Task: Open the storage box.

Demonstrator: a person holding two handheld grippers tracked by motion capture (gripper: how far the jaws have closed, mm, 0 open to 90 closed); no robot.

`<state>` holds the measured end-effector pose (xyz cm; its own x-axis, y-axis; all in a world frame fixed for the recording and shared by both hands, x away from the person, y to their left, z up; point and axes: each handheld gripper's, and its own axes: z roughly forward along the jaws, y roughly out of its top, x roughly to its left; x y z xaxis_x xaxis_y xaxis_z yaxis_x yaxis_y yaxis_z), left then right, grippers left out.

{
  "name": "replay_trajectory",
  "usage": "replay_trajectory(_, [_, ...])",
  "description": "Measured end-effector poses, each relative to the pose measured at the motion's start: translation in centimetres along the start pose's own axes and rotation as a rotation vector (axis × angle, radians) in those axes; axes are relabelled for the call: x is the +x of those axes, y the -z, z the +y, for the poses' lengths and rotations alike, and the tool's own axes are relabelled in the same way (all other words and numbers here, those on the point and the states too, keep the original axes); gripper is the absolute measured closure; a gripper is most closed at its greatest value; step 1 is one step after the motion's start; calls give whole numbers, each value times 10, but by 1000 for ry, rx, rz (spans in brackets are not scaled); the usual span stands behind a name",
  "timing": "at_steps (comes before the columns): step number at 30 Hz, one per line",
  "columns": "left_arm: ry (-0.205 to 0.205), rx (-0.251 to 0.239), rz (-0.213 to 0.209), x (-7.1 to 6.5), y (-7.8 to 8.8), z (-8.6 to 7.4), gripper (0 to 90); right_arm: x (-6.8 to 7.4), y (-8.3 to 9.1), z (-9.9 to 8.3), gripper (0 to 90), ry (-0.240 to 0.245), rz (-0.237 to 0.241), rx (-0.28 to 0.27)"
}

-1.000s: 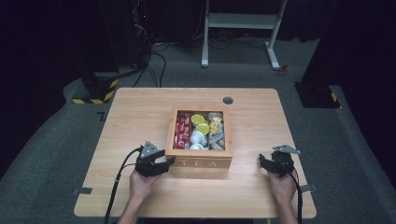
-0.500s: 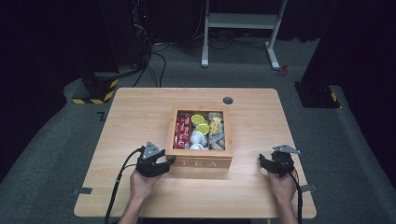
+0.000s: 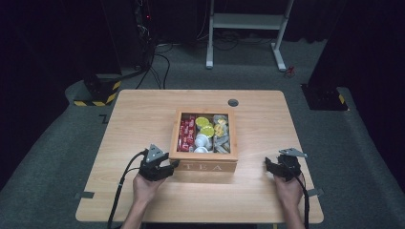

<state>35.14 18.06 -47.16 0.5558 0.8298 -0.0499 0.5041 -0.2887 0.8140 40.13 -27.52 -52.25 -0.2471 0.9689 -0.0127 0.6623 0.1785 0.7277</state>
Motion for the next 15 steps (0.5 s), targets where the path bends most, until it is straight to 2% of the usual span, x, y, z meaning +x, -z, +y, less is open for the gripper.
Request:
replay_trajectory(7, [-6,-8,5,-1,3,3,522,0,0,0,340,2,0,0])
replay_trajectory(15, [6,-3,-10,0,4,6,529,0,0,0,340,0,0,0])
